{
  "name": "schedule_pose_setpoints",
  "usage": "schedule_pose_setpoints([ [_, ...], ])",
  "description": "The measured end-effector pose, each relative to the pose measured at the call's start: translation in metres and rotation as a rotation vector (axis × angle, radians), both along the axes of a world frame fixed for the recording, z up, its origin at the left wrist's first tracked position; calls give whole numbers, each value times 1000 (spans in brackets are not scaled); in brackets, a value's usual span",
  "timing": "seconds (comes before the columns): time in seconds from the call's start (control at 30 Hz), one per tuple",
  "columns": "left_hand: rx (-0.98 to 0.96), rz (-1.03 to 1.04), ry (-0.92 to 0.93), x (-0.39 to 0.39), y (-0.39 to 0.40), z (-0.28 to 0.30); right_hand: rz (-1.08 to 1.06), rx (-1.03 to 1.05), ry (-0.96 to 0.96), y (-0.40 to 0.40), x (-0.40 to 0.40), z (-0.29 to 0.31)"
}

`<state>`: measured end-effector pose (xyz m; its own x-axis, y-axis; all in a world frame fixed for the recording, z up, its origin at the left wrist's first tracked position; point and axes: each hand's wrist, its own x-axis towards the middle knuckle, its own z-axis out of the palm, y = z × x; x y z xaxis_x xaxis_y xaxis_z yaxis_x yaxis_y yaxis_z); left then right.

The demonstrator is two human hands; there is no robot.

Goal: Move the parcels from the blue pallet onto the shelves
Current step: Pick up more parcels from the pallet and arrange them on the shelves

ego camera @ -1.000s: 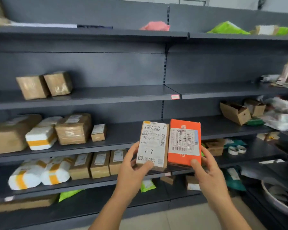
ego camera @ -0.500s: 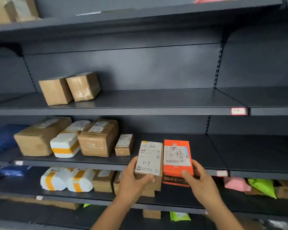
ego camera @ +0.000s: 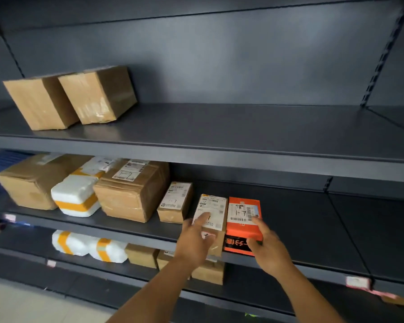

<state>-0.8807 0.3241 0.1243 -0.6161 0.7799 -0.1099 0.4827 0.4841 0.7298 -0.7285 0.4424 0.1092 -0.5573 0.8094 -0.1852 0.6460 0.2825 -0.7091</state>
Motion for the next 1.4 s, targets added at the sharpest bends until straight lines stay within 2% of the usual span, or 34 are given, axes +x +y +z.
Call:
schedule_pose_setpoints([
  [0.13, -143, -33, 261, -21, 19, -15, 69, 89, -130, 11, -22, -14],
  [0.27, -225, -115, 671, -41, 42, -18, 133, 414, -336, 17, -43, -17],
  [0.37, -295, -149, 774, -58, 56, -15, 181, 506, -418, 25, -61, -13],
  [0.67, -454, -177, 761, -64, 63, -9, 210, 363, -466, 25, -88, -2],
  [1.03, -271, -259, 720, 12, 8, 13, 127, 345, -341, -33, -19, 13],
  [1.4, -158, -470, 652, 103, -79, 20, -93, 328, -363, -141, 90, 26],
])
